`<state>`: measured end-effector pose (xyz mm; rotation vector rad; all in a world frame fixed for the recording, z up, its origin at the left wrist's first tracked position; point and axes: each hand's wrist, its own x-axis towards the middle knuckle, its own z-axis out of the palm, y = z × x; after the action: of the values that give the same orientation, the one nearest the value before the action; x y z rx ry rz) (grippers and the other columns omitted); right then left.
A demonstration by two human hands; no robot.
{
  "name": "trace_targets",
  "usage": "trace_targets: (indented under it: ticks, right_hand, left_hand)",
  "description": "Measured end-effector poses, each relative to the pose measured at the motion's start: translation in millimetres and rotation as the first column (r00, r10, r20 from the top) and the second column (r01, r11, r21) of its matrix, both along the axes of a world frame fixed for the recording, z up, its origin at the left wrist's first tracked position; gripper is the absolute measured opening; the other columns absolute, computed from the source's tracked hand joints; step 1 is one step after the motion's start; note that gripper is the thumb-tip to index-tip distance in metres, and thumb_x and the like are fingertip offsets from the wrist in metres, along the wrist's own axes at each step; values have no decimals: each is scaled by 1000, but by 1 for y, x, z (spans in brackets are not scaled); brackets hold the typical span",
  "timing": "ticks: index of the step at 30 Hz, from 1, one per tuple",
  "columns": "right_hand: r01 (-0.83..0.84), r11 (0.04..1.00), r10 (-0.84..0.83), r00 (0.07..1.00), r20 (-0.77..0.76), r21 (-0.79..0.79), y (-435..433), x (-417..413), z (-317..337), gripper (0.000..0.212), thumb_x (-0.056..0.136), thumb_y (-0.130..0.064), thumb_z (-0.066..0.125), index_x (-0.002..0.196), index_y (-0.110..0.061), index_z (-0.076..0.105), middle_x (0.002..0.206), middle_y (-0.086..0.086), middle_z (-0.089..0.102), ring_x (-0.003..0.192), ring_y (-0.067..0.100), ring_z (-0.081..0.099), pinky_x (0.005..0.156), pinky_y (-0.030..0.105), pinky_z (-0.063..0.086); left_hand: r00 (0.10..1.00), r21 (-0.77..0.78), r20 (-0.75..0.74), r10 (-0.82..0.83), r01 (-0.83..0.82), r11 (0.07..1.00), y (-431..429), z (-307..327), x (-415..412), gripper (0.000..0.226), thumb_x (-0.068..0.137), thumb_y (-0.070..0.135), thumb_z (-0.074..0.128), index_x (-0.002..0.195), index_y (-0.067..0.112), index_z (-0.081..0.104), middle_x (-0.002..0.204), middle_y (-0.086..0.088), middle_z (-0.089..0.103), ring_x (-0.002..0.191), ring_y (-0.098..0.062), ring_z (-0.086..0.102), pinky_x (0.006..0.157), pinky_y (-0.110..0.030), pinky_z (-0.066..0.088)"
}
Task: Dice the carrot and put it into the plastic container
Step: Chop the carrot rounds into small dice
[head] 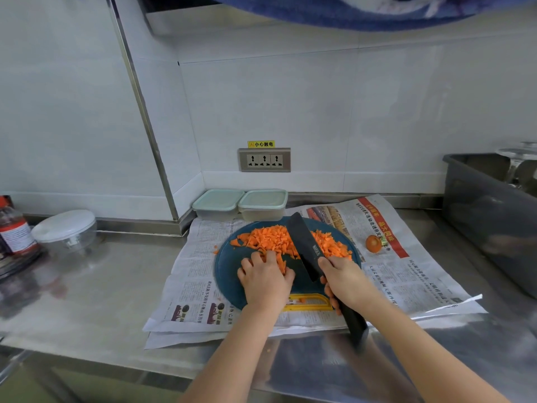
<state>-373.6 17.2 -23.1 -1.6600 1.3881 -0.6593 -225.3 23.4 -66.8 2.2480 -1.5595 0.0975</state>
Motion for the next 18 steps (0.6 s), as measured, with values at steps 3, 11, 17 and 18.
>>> trace_targets:
  ticks: [3, 11, 17, 18]
  right_hand:
    - [-62, 998, 61, 995, -81, -11, 4, -1, -2, 38, 103, -29, 32, 77, -6, 48, 49, 6, 47, 30, 17, 42, 35, 25, 38]
    - [-134, 986, 95, 943, -320, -104, 8, -15, 5, 38, 103, -31, 34, 71, -14, 47, 65, 2, 52, 33, 3, 48, 43, 19, 34]
    - [-192, 976, 130, 890, -438, -100, 14, -21, 13, 37, 104, -32, 32, 75, -13, 46, 62, 2, 50, 35, 9, 48, 34, 21, 38]
    - [-222, 969, 143, 857, -496, -105, 18, -21, 16, 37, 104, -34, 29, 74, -17, 44, 64, 2, 49, 40, 9, 49, 37, 19, 40]
  left_hand:
    - [998, 22, 11, -58, 58, 998, -1, 1, 7, 45, 93, 46, 44, 130, 21, 45, 132, -7, 45, 119, -29, 37, 98, -39, 32]
    - [914, 85, -11, -406, 406, 910, -2, 0, 52, 44, 91, 39, 50, 132, 25, 45, 132, 3, 41, 116, -21, 35, 102, -35, 31]
    - [715, 133, -168, -679, 699, 703, -5, 10, 89, 47, 83, 44, 53, 126, 24, 55, 120, 12, 44, 115, -7, 35, 99, -22, 30]
    - [692, 151, -178, -699, 722, 676, -5, 12, 93, 42, 86, 37, 57, 127, 26, 55, 120, 14, 43, 116, -5, 35, 100, -19, 29]
